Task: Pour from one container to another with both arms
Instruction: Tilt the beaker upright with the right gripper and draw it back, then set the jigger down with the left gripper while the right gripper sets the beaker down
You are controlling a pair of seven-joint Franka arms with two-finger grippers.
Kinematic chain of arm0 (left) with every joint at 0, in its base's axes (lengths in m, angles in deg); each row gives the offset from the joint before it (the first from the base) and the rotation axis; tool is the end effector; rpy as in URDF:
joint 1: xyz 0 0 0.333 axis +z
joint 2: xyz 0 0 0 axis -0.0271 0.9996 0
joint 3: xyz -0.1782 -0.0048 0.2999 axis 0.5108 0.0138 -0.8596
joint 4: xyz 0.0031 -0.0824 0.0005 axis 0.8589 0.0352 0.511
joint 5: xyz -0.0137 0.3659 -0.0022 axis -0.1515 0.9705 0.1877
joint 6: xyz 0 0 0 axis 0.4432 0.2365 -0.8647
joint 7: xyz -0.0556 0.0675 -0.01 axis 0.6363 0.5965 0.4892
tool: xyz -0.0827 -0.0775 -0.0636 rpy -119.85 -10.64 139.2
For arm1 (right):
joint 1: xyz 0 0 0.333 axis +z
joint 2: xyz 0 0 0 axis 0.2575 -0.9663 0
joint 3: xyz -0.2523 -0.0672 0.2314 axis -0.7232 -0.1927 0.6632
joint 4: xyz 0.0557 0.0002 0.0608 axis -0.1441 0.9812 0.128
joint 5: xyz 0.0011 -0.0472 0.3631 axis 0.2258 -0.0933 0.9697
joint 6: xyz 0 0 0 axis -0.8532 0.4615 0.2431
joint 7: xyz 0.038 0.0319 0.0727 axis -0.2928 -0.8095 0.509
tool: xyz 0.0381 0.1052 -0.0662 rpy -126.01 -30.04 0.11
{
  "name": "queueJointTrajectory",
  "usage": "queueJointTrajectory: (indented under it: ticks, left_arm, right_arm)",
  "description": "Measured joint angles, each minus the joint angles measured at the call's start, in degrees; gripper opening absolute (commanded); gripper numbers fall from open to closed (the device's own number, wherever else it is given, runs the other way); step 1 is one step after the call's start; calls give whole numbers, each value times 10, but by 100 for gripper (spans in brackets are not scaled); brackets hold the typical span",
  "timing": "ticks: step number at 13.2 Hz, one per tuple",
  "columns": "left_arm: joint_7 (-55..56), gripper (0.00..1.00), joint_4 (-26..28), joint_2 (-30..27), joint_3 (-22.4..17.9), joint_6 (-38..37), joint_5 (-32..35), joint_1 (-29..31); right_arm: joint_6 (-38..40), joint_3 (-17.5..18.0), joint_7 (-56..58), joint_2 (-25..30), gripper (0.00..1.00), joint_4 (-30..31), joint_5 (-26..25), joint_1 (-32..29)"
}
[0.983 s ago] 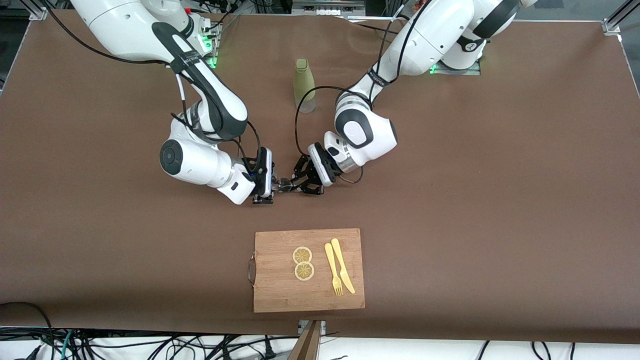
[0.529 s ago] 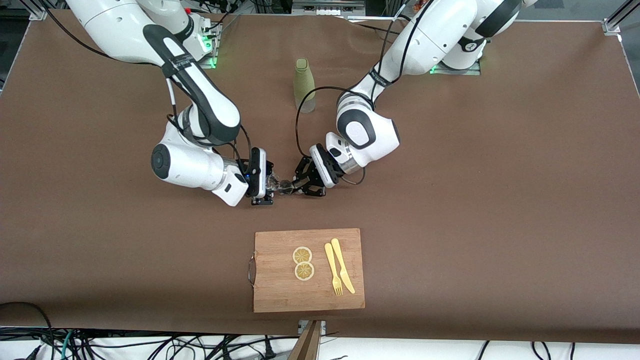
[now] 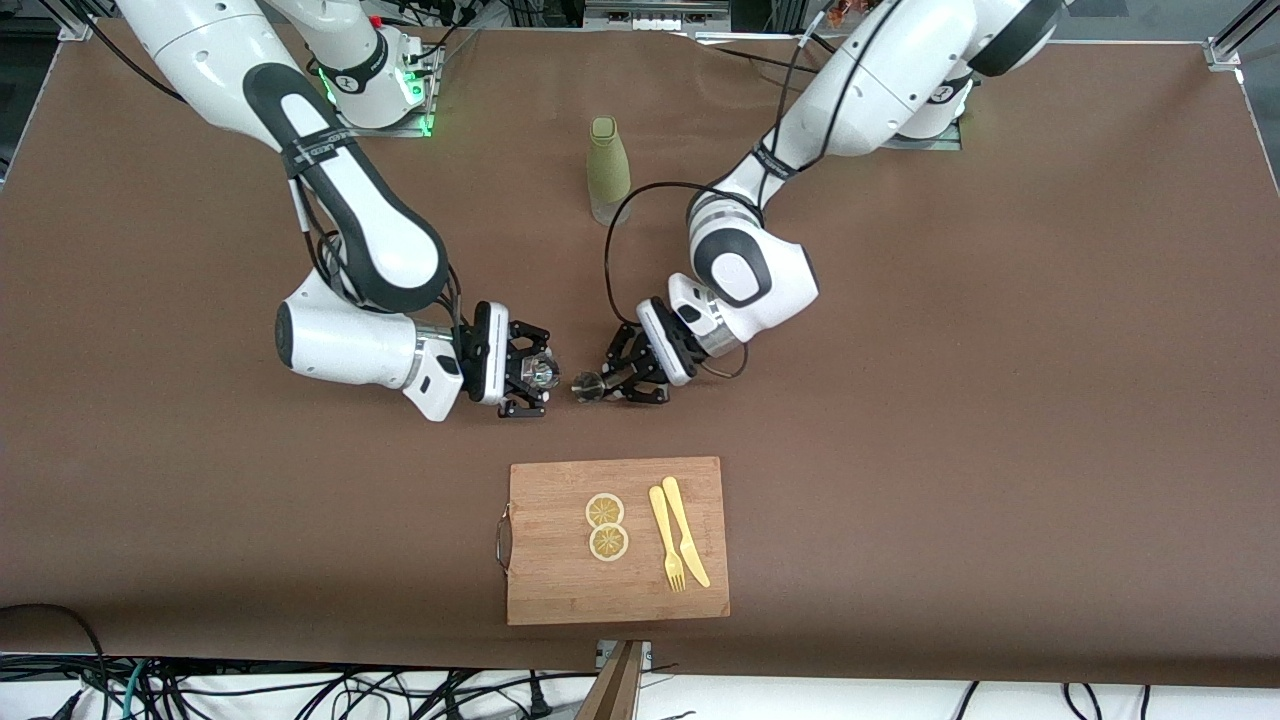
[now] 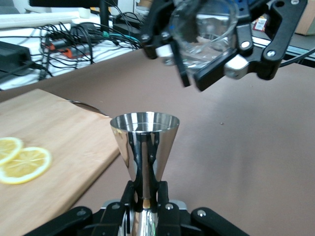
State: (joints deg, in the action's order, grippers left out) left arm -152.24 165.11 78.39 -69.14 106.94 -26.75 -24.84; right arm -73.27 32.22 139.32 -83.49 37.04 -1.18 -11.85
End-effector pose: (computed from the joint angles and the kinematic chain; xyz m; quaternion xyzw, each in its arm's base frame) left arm 0.5765 -0.4284 0.2050 0.7598 -0.4025 0.4028 0.3136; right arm 0.6266 0.2859 0.3054 -0.6642 -0.6173 -0.2631 0.3296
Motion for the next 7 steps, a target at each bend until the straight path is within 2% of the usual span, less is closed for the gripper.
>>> queueJointTrajectory:
  ticks: [2,4,7]
  left_arm:
    - [-28,0,29,-14,32,-17,0,59]
    - [-59,0,68,-31,54,-64,0,122]
    - [-120,0,138,-45,61,-206,1,219]
  right_arm:
    - [18,-1,37,0,5,3,37,-13]
    - [35,-3,86,-2,5,15,72,-28]
    - [82,-21,198,-10,5,43,143,-47]
